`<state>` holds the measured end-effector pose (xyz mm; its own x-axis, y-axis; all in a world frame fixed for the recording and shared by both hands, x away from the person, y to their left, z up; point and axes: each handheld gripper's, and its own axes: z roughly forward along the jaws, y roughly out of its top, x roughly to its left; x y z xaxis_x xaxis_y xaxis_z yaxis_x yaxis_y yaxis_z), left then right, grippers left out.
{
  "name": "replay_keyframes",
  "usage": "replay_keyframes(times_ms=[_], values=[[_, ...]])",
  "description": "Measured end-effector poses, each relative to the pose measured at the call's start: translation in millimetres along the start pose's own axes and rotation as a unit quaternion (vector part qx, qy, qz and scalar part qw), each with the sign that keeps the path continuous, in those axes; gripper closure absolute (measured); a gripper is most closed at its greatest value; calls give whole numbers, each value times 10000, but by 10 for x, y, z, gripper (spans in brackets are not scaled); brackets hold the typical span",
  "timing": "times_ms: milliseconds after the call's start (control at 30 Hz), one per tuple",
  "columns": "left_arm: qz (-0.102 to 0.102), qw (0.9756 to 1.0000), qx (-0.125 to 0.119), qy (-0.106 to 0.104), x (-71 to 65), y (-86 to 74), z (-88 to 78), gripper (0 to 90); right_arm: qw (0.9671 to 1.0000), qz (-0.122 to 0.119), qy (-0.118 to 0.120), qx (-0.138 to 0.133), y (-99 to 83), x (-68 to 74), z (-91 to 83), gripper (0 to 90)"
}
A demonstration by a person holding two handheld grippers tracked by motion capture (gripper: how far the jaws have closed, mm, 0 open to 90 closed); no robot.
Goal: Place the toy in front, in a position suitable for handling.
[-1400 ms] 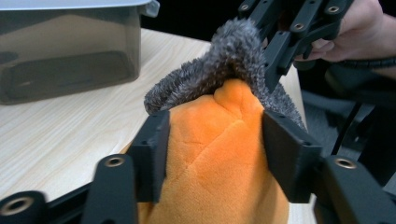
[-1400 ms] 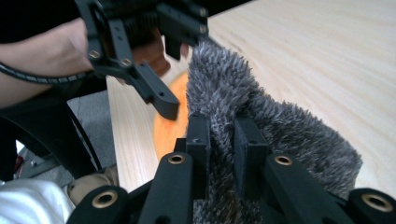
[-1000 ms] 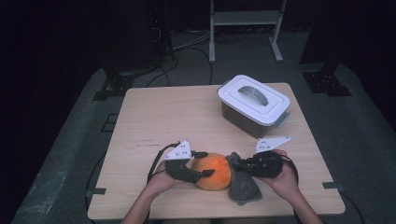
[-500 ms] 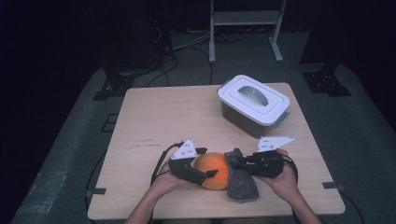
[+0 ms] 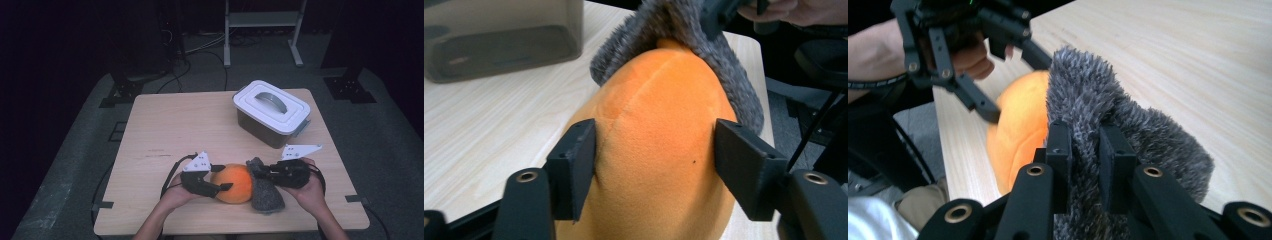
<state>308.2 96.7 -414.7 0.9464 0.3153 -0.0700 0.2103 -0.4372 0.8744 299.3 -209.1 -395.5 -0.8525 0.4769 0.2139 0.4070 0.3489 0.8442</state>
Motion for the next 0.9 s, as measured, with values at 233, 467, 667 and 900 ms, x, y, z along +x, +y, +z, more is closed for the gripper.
replay_keyframes(times_ms=[233, 467, 667, 900], values=[[-328, 9994, -15, 111, 60, -6, 12, 181, 9996, 70, 194, 178, -86, -64, 11, 767], [19, 9994, 123, -326, -5, -7, 12, 260, 9995, 229, -27, 231, -127, -183, -22, 765], [-38, 9998, 145, -123, 43, -10, -11, 213, 9990, 361, -77, 242, -166, -247, -54, 766], [-146, 9986, 268, -426, 62, -85, 38, 298, 9997, 220, 28, 33, -86, -154, -97, 770]])
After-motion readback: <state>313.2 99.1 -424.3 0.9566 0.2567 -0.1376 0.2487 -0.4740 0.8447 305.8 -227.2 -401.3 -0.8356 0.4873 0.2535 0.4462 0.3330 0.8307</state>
